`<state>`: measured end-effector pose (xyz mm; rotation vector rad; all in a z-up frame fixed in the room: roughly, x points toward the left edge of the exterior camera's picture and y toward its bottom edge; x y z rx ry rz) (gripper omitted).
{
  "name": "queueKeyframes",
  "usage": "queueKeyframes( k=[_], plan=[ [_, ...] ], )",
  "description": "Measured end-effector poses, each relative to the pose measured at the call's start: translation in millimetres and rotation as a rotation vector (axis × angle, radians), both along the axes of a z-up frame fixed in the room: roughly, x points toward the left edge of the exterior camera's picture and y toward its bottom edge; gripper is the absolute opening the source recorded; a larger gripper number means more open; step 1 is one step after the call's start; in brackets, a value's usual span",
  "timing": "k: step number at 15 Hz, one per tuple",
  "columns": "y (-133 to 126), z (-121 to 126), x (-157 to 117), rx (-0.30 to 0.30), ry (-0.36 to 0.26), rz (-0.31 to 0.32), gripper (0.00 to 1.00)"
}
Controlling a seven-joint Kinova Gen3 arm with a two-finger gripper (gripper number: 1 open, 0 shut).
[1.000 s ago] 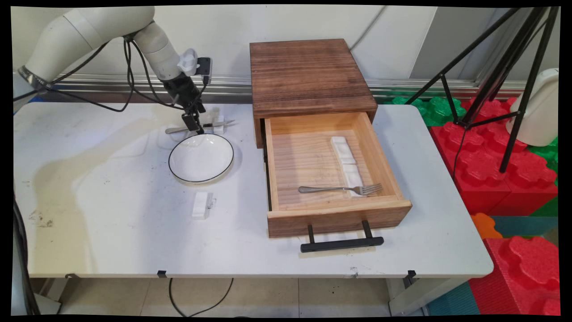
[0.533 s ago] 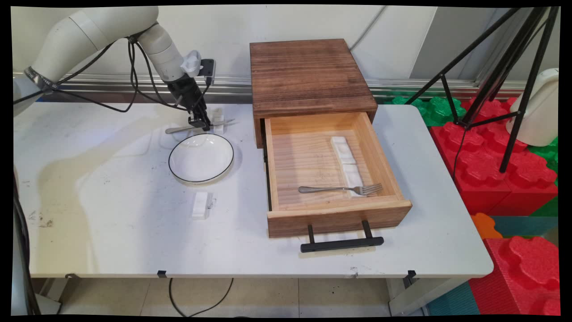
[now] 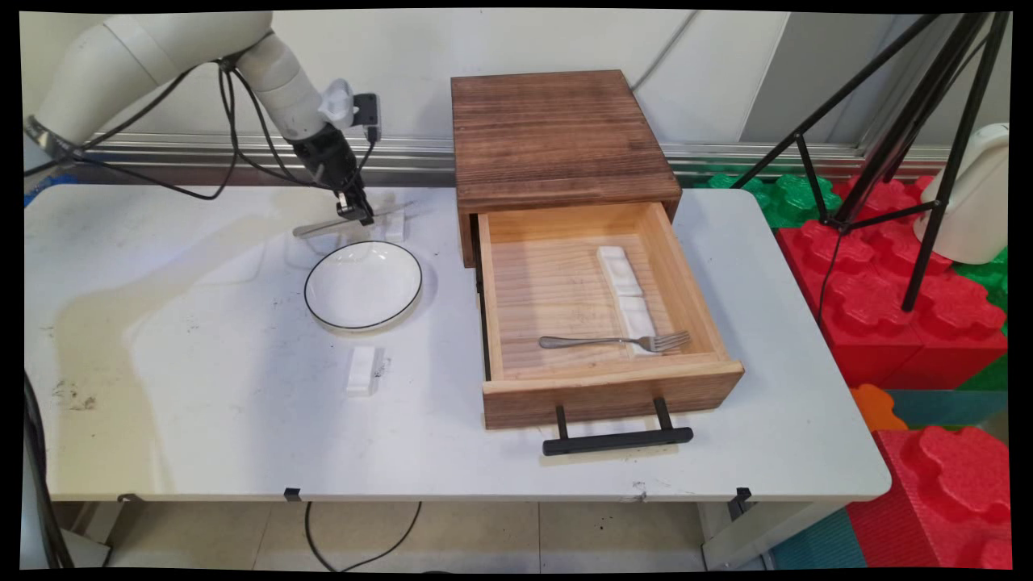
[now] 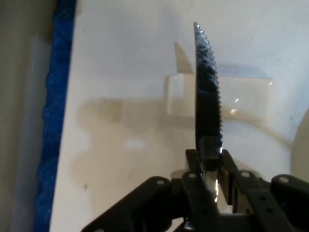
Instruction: Place the picked object into the drawer
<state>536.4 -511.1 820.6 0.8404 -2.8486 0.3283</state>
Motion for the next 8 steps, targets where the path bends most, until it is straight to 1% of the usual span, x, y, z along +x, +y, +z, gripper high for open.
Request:
queueKeyframes(
  k=[4,6,8],
  plan=[
    [19.2,23.9,5.8,-0.054,-0.017,0.114,0.0],
    [31.3,39.2,6.1,-0.088,-0.022,0.163,0.0],
    [43.3,55.3,3.5,-0.124,-0.023,0.199,0.0]
  ],
)
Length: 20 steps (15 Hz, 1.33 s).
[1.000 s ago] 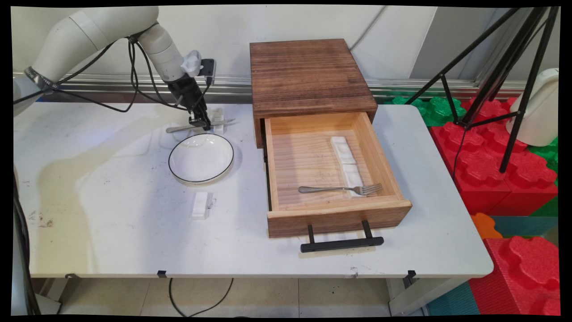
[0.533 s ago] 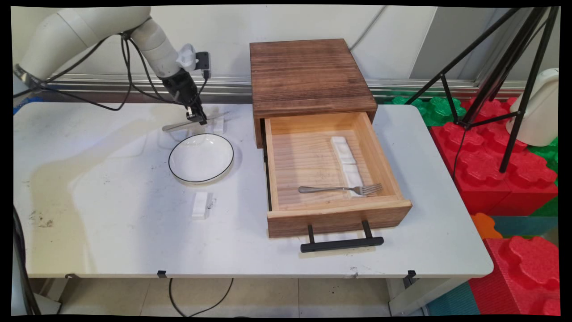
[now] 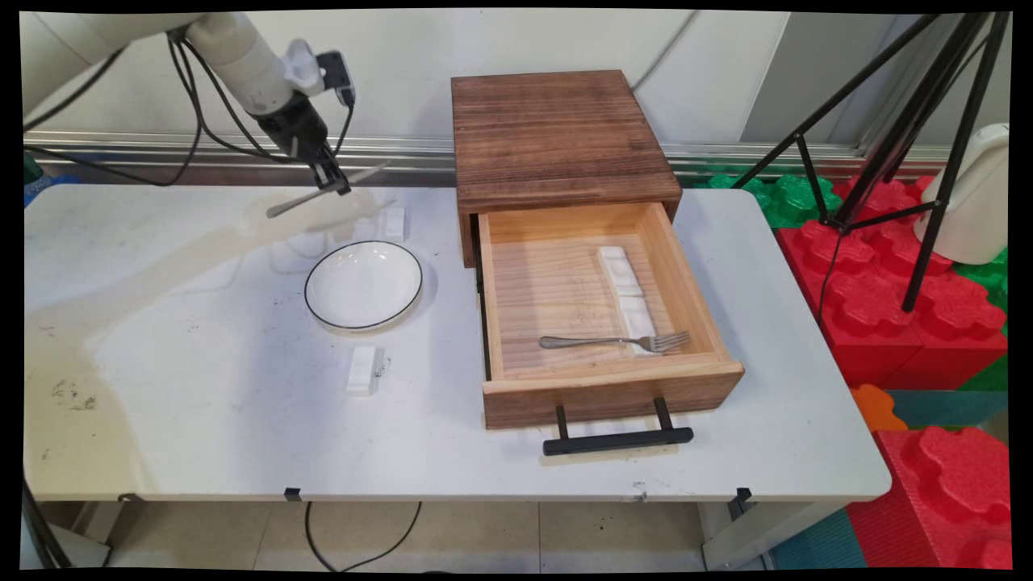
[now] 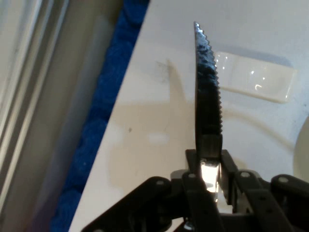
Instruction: Place the picked object into the drawer
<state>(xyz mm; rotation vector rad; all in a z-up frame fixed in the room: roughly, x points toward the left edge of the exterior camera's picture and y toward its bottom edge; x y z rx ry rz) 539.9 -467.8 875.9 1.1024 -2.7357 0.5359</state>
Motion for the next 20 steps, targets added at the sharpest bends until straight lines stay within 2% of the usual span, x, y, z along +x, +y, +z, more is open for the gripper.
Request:
queueKeyframes(
  k=[4,7,13,20],
  plan=[
    [23.2,31.2,-11.4,-0.07,0.004,0.025,0.0],
    [43.4,56.5,-27.8,-0.114,0.014,0.009,0.0],
    [73.4,103.1,-77.9,-0.164,0.066,-0.078,0.0],
    [83.2,140.3,-153.6,-0.168,0.156,-0.182,0.0]
  ],
)
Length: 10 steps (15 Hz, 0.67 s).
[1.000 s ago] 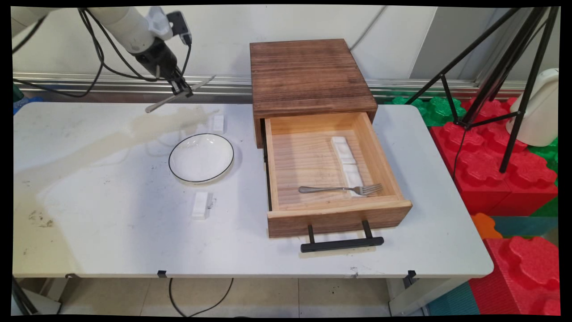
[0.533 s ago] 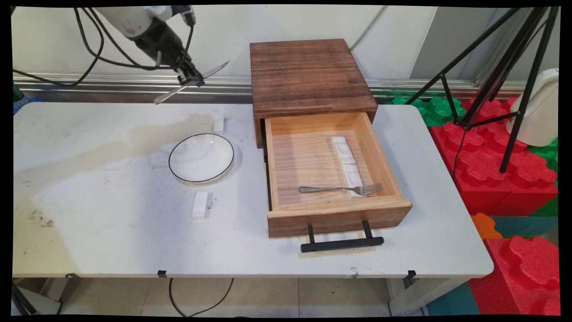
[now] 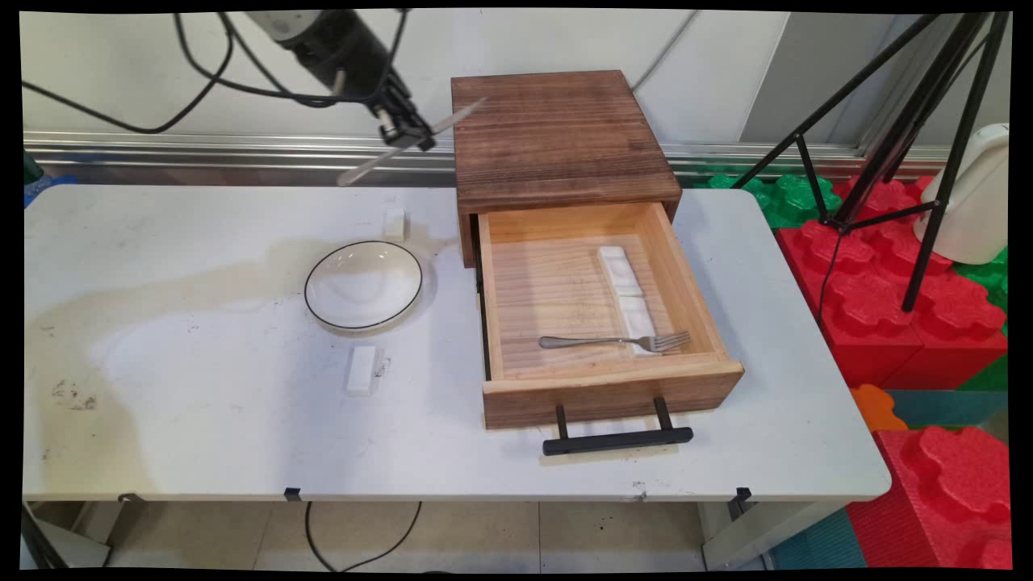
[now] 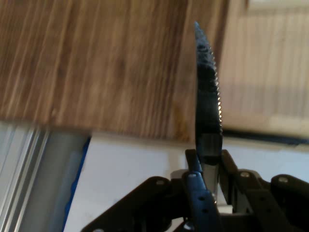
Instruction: Place the picked object into the drawer
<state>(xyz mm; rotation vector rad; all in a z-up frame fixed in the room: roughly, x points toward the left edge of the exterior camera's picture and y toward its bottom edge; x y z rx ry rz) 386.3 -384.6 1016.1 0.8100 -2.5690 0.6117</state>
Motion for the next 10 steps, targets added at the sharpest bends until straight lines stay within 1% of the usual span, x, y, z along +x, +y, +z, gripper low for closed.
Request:
queueKeyframes(
  k=[3,6,10],
  plan=[
    [-2.6,7.3,-25.7,-0.003,0.028,-0.038,0.0],
    [-10.0,13.2,-62.1,-0.007,0.064,-0.081,0.0],
    [-21.3,13.8,-100.4,-0.006,0.102,-0.114,0.0]
  ],
)
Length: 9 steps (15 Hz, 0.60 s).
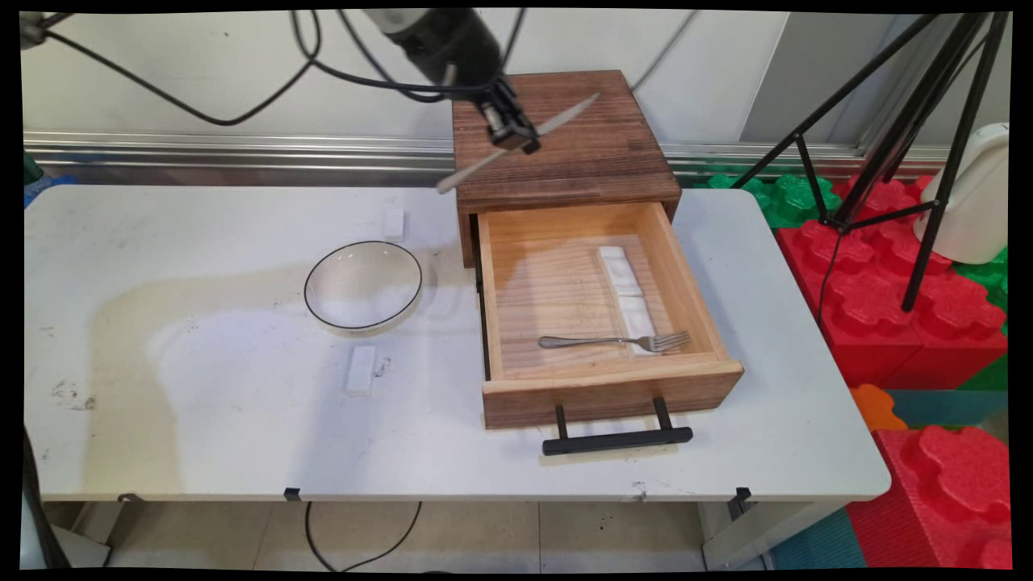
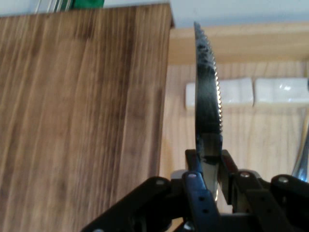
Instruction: Place the picked object into the drawer
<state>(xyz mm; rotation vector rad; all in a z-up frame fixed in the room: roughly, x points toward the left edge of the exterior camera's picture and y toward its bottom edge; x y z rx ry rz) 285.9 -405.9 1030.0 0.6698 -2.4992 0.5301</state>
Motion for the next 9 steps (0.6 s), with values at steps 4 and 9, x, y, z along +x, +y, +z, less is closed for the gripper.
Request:
queueKeyframes(
  k=[4,9],
  plan=[
    [-13.7,-7.3,-35.5,0.012,0.034,-0.027,0.0],
    [-34.4,-28.3,-67.9,0.035,0.067,-0.062,0.0]
  ],
)
